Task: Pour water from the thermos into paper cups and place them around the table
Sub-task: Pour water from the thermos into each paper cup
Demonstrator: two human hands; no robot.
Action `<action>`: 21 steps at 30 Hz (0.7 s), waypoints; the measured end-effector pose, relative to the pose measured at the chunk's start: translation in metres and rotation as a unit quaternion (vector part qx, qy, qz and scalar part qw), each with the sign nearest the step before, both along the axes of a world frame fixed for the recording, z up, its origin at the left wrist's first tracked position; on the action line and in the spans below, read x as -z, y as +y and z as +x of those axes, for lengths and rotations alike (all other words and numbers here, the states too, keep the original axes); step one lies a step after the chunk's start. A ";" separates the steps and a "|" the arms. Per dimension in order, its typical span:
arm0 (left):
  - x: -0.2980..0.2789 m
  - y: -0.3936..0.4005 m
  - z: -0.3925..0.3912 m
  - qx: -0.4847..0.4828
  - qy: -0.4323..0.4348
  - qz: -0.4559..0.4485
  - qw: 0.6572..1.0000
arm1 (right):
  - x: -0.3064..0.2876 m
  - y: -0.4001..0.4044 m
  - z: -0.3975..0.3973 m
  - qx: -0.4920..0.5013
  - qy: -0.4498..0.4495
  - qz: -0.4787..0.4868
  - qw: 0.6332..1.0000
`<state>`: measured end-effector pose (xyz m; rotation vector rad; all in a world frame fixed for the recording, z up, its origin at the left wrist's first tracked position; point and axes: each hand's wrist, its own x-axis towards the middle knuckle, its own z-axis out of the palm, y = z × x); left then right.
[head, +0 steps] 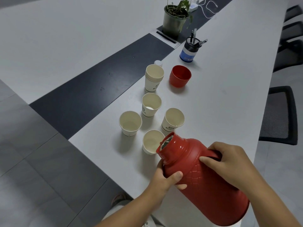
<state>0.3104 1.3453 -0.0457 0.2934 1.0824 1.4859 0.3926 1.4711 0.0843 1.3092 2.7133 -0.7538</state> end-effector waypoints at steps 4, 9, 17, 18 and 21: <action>0.000 0.000 0.002 -0.003 0.003 0.001 1.000 | 0.000 0.000 0.001 -0.003 -0.003 -0.001 1.000; -0.001 -0.002 0.001 0.002 0.005 0.000 1.000 | 0.000 -0.001 0.003 -0.007 0.000 0.000 1.000; -0.004 -0.003 0.001 0.006 0.010 0.007 1.000 | 0.000 -0.003 0.003 -0.009 0.012 0.000 1.000; -0.004 -0.003 0.001 0.004 0.005 0.007 1.000 | 0.000 -0.003 0.003 -0.009 0.013 0.001 1.000; -0.004 -0.004 0.001 0.002 0.001 0.006 1.000 | 0.001 -0.004 0.003 -0.008 0.012 0.000 1.000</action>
